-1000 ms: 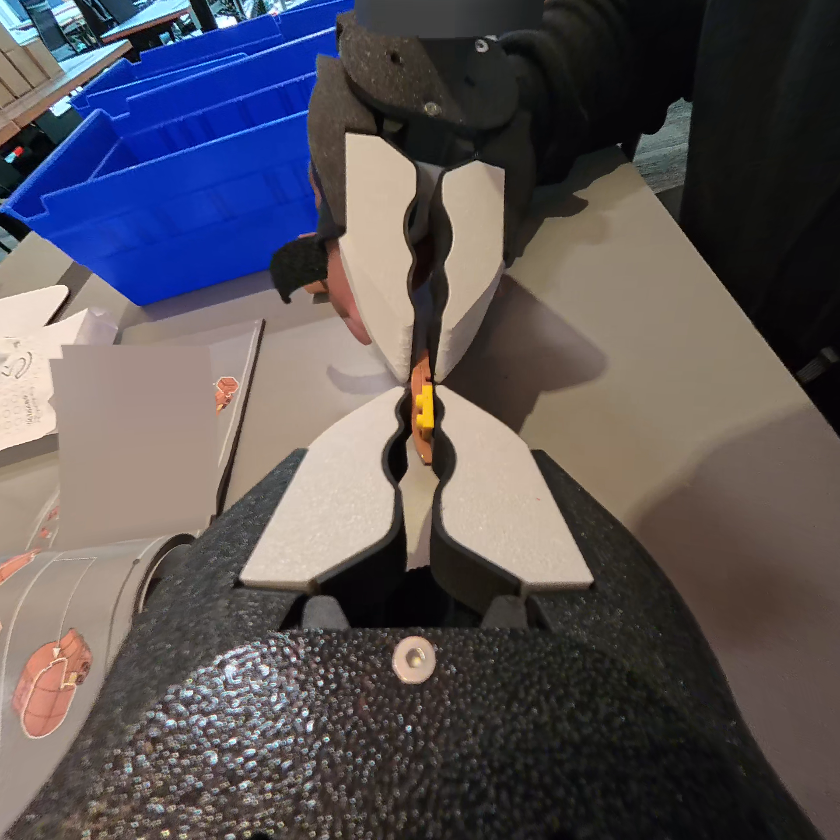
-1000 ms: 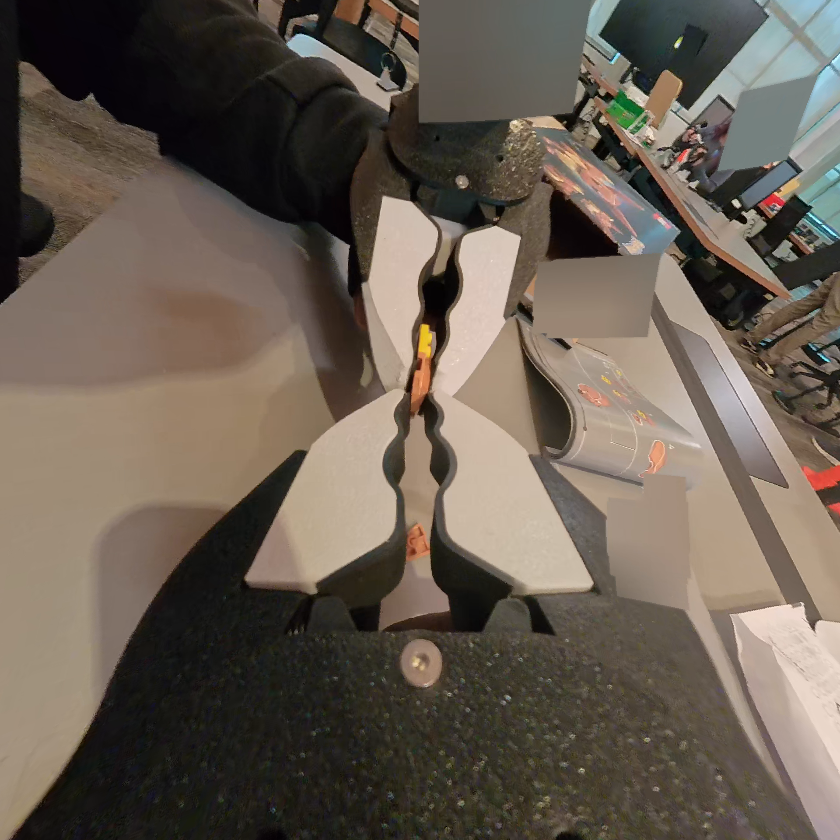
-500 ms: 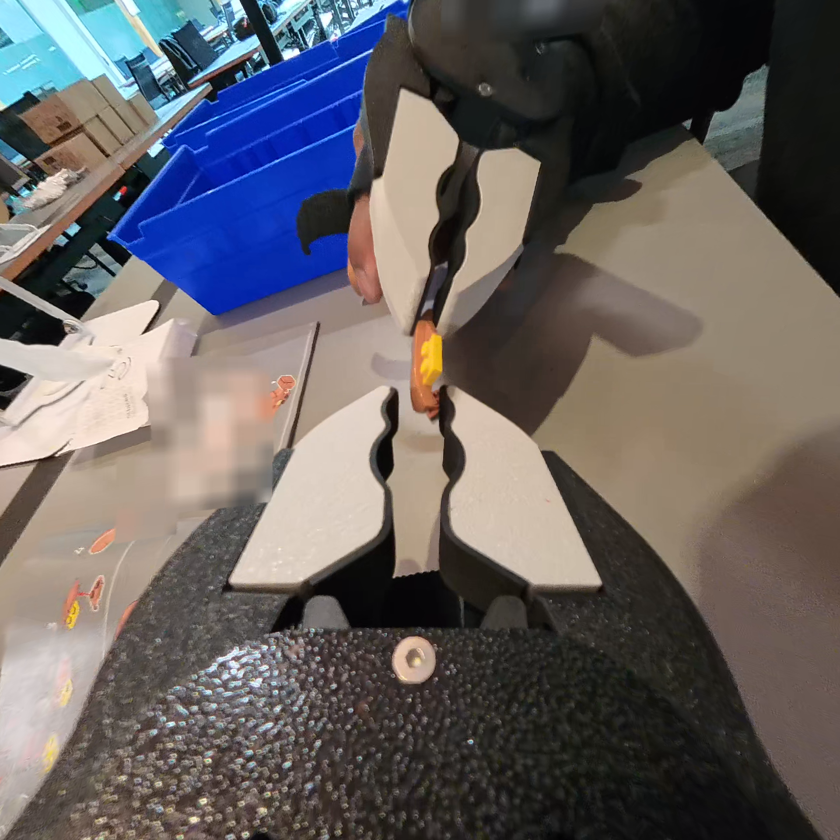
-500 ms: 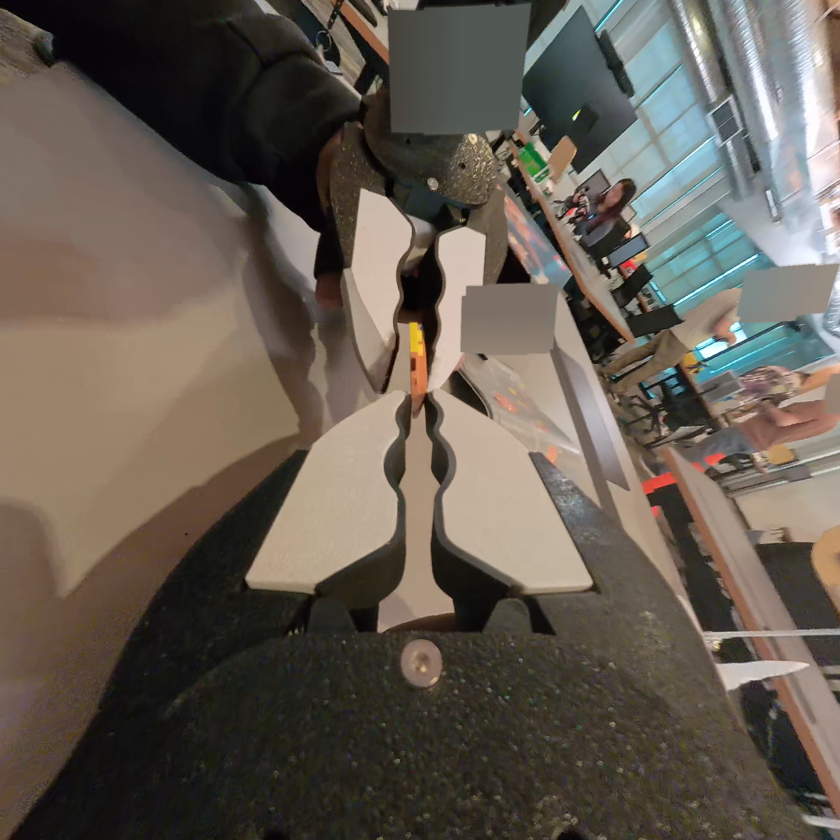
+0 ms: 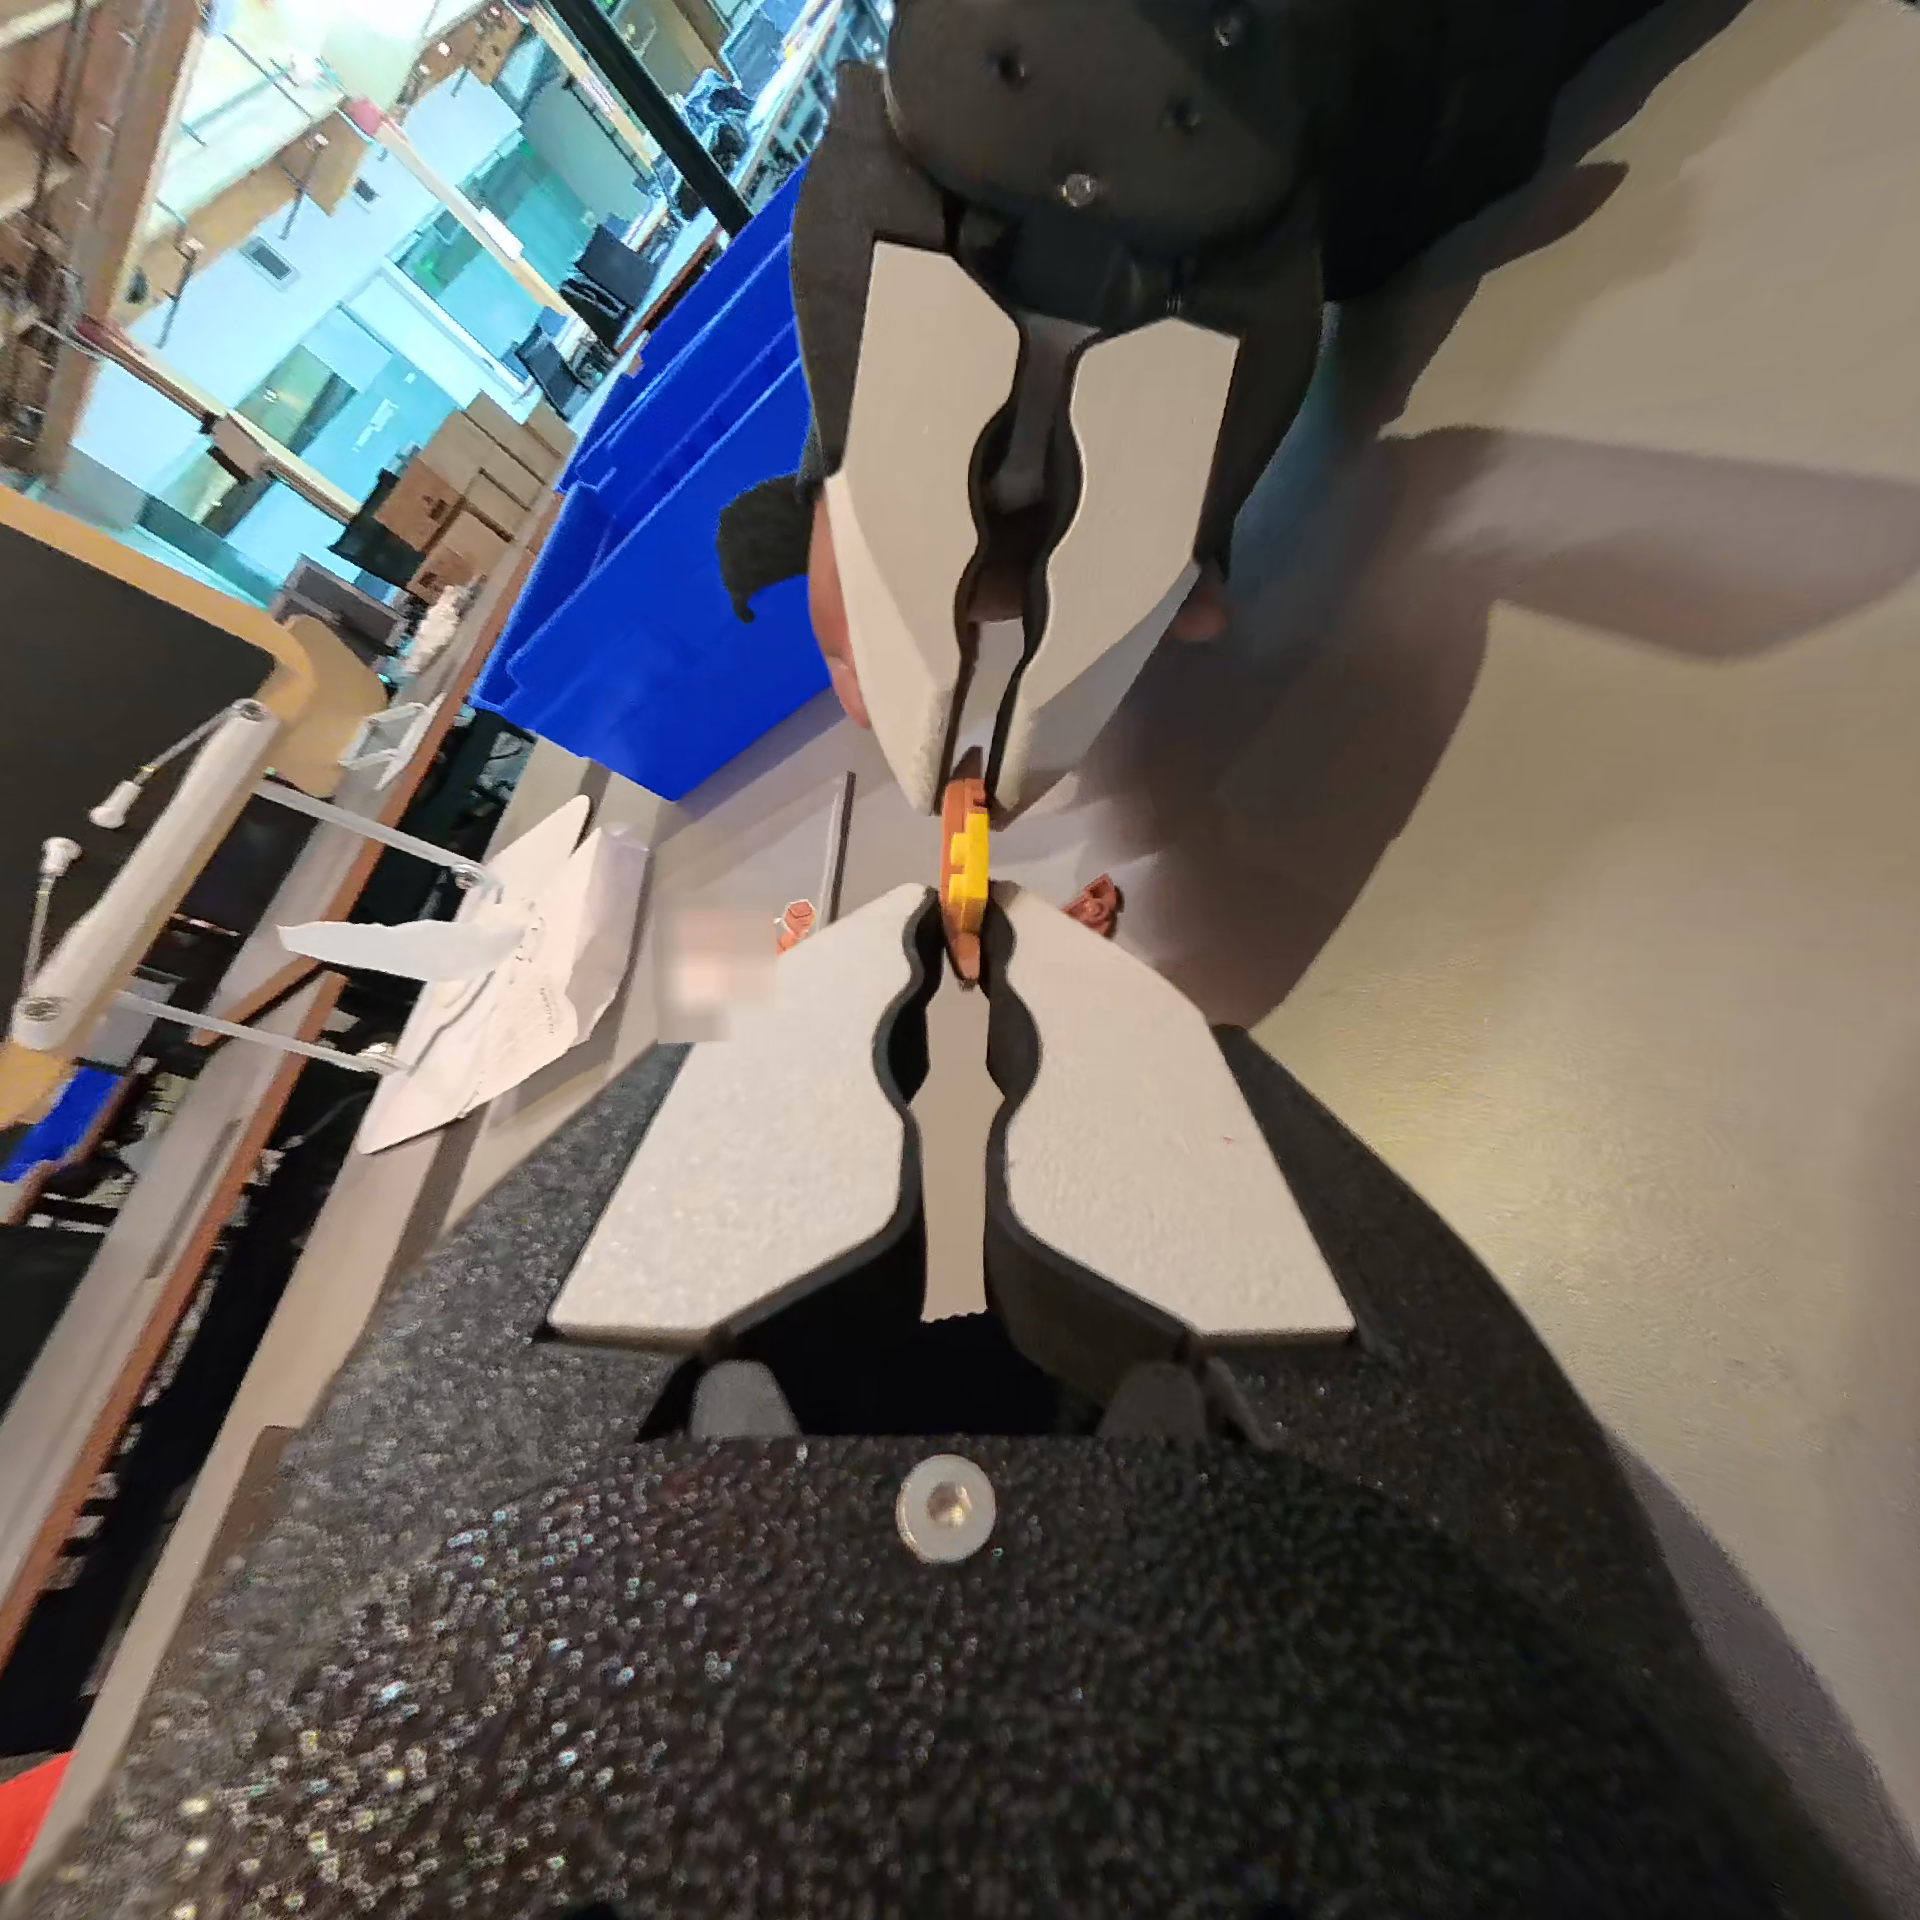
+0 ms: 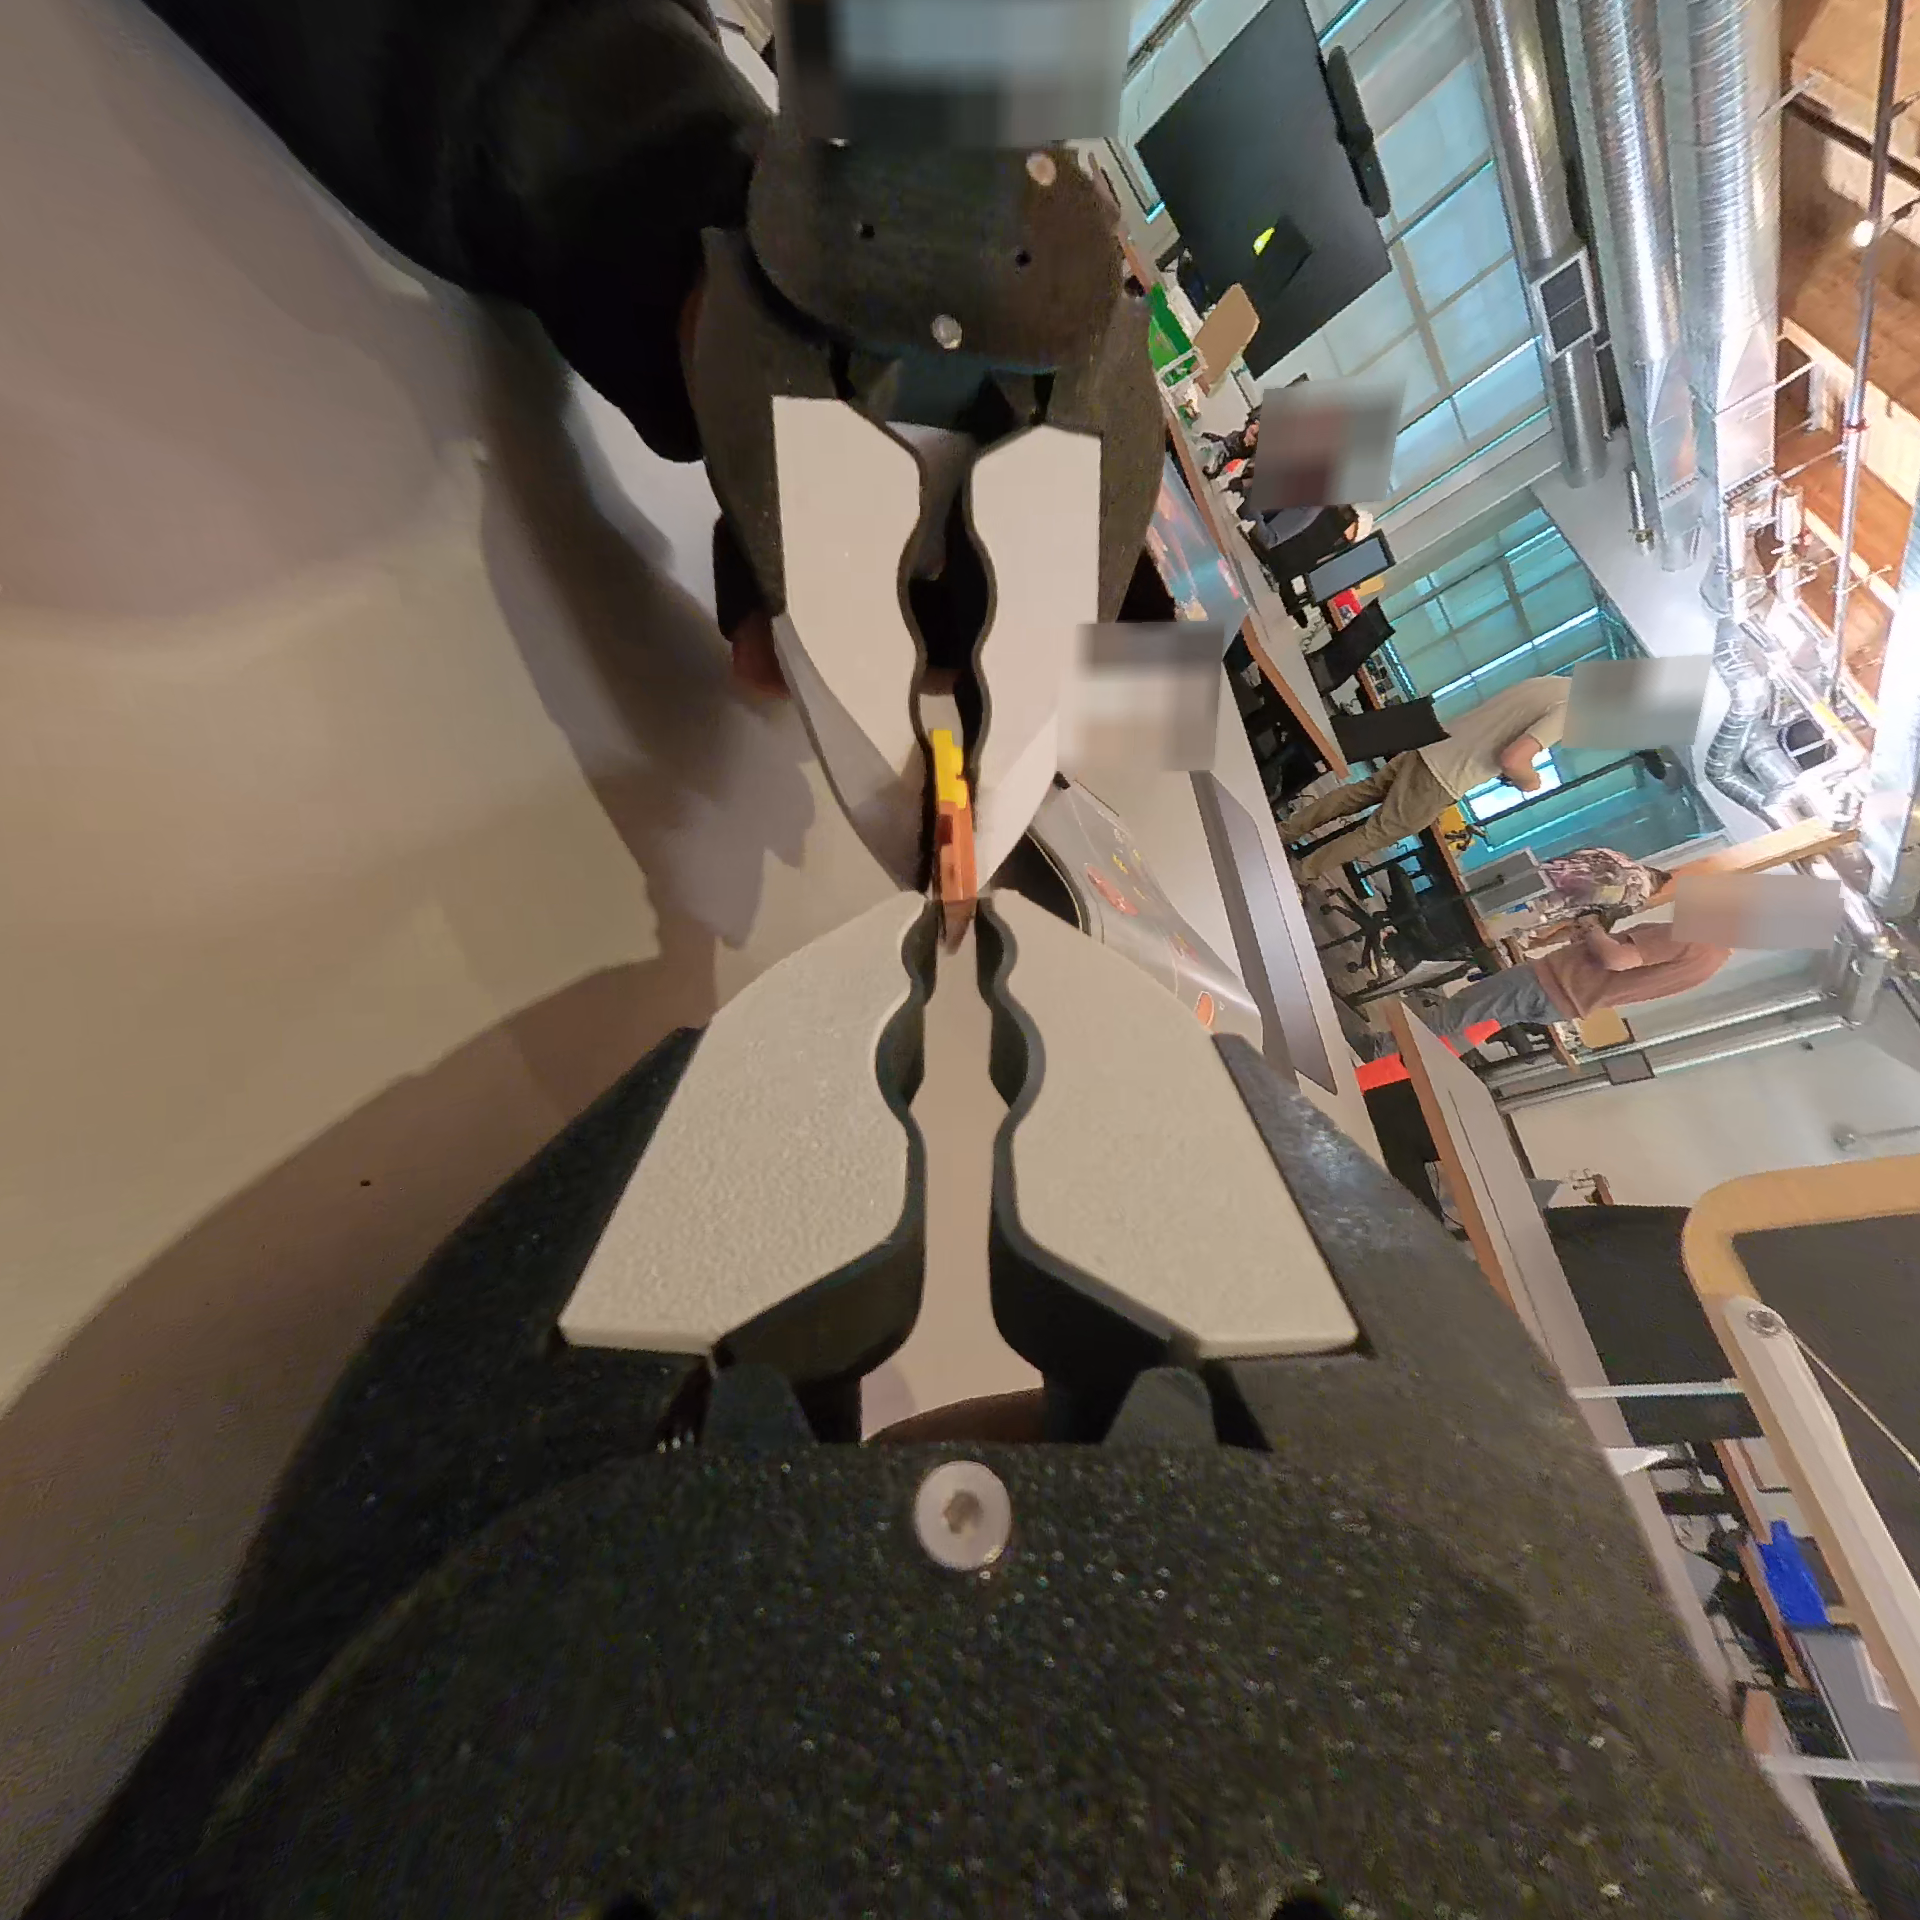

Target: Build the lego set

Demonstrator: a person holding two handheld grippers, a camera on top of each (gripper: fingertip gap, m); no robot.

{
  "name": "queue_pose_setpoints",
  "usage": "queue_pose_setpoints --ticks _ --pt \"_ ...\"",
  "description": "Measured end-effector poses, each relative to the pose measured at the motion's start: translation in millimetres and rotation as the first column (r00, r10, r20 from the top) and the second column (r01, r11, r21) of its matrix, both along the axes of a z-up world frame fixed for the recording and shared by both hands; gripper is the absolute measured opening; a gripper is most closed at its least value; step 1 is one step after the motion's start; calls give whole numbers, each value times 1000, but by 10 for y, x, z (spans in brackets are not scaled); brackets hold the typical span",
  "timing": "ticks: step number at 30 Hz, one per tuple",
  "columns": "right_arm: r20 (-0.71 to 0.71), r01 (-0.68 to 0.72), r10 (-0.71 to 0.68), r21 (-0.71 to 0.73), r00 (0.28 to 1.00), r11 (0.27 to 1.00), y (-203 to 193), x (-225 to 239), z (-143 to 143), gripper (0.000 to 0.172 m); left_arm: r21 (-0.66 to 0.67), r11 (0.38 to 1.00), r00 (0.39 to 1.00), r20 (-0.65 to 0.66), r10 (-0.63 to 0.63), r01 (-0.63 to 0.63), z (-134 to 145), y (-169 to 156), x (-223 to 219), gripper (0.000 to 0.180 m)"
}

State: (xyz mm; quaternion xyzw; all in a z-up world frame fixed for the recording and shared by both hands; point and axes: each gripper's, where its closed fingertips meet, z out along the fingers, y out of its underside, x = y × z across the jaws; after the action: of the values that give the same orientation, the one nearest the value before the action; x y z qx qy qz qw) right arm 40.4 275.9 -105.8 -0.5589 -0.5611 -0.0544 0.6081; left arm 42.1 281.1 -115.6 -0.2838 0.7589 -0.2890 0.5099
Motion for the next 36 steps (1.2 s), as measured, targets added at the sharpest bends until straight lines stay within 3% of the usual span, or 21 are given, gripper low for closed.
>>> queue_pose_setpoints --ticks 17,23,25,26,28,31,36 --pt "-31 -60 59 -42 998 997 -75 -31 -12 5 120 992 997 64 -36 28 51 -110 -5 6" --pt "-22 -7 6 -68 1000 998 -6 10 -56 5 127 992 999 50 -7 0 16 -61 14 6" --pt "5 71 -71 -115 997 991 66 75 -132 10 125 991 999 31 36 -40 -10 18 32 6" --pt "37 101 -97 -151 995 983 81 114 -200 26 125 991 998 20 51 -53 -27 57 30 6" --pt "78 143 -128 -236 989 961 60 187 -326 37 137 987 997 -13 82 -79 -75 147 10 6" --pt "72 182 -167 -369 983 911 -6 261 -457 37 174 979 983 -130 131 -108 -253 266 -30 6" --pt "98 251 -235 -511 967 822 -46 378 -669 18 296 949 946 -261 193 -112 -520 384 -98 7"
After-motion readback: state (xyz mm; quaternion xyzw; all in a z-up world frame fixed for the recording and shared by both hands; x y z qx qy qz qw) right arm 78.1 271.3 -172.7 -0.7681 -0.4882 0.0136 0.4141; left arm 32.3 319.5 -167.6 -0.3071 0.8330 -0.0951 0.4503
